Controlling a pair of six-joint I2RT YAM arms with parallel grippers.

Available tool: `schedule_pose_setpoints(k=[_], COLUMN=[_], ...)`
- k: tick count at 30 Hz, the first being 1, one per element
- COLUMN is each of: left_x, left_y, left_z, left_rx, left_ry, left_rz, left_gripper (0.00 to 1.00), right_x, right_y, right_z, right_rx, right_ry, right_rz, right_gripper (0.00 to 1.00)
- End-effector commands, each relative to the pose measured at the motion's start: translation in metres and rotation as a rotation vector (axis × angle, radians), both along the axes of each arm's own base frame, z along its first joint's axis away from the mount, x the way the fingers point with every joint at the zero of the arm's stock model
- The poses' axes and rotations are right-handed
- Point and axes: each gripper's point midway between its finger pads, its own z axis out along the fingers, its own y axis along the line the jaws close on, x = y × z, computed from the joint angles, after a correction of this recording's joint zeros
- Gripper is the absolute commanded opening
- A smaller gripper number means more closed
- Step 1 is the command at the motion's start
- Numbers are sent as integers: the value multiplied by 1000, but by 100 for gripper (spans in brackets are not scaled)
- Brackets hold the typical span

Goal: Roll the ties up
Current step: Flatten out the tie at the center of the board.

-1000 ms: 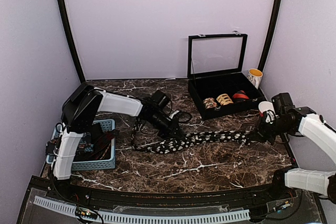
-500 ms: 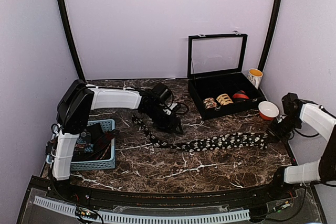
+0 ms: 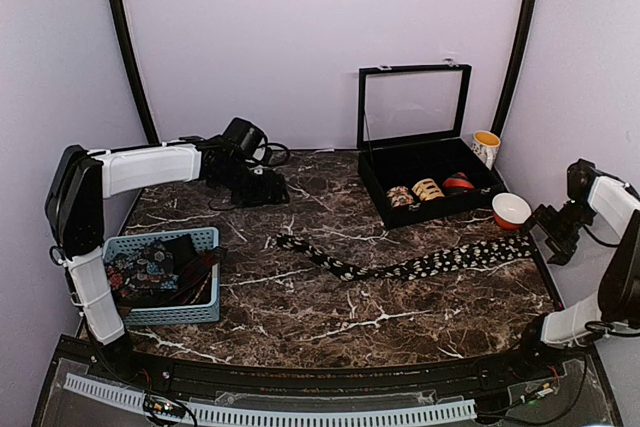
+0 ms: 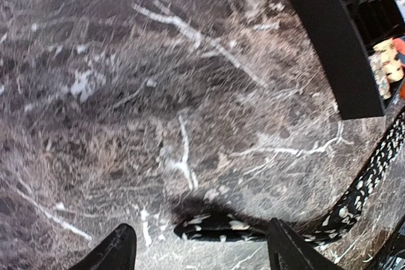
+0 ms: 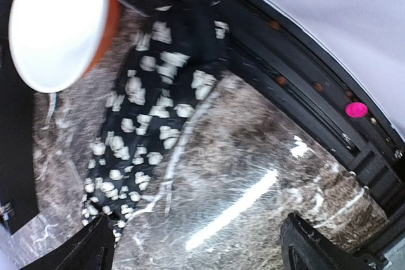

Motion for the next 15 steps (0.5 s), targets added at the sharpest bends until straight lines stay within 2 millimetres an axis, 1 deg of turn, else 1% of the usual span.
schedule_pose_setpoints(k=[1,4,5,7,11,12,13,15], left_x=[-25,-25,-25,-24,-28,-28,-35,-39], left_y=[15,7,3,-5,-25,-27,-37,-41], left_z=[-18,-23,-25,-31,-37,-36,-36,-40], left_rx=[52,23,16,14,33,53,78,156], left_ry=[95,98,102,106,108,88,82,76], left_rz=[52,25,6,-55,-220,-272,-327,-375], left_gripper=[73,73,73,71,65,64,63,63], right_x=[21,32,38,48,58,58,57,57], right_y=[9,26,35,57,111,123,136,165], right_z=[21,29,33,40,40,37,33,32], right_rx=[13,49,73,126,288,316,334,368], right_ry=[-115,-187,-220,-292,-375,-373,-363,-374], right_rz=[90,168,203,279,415,439,465,543], right_gripper=[92,93,92,88,82,80,78,76])
